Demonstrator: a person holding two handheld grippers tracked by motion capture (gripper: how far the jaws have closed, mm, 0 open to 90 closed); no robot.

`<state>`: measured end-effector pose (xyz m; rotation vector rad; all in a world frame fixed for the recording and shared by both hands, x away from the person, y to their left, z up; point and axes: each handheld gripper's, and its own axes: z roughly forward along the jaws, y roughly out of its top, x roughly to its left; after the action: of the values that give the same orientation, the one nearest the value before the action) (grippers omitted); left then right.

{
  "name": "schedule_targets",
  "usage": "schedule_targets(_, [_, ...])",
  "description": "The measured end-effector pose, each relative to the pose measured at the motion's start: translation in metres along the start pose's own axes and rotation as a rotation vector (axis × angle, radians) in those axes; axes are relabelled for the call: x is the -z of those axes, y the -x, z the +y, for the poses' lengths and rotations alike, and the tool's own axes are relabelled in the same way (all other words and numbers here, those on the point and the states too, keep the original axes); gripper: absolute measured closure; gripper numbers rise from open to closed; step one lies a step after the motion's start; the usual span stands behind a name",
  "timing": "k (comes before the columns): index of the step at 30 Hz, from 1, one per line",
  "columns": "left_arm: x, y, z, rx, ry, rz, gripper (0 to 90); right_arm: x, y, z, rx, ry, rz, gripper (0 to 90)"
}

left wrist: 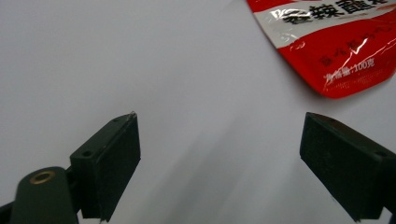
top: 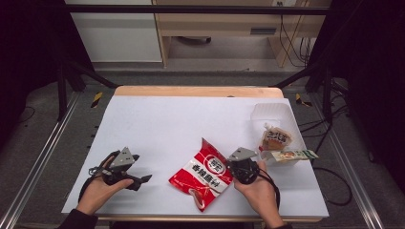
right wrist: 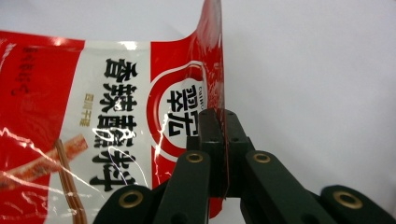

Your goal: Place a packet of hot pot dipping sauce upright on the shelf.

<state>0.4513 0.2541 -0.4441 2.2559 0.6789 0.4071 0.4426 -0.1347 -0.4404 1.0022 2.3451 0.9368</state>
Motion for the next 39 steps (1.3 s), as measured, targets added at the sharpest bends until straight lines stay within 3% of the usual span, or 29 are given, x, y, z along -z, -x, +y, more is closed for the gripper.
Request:
schedule_targets(6, [-0.009,0.000,0.021,-0.032,-0.011,0.012,13.6,-0.015,-0.003,0.037,0.114,0.022,0.029,90.0])
schedule_targets(12, [-0.017,-0.003,0.041,-0.049,0.004,0.012,17.2,-0.025,-0.011,0.057,0.171,0.047,0.058,90.0])
schedule_targets(22, [-0.029,-0.005,0.063,-0.074,0.019,0.002,20.6,-0.027,-0.021,0.066,0.200,0.077,0.088,90.0])
schedule_targets(31, [-0.031,-0.008,0.069,-0.047,0.046,-0.005,21.8,-0.017,-0.025,0.069,0.205,0.108,0.106,90.0])
schedule_targets(39, [-0.032,-0.007,0.073,-0.067,0.060,-0.020,35.1,-0.011,-0.029,0.071,0.217,0.131,0.119,90.0])
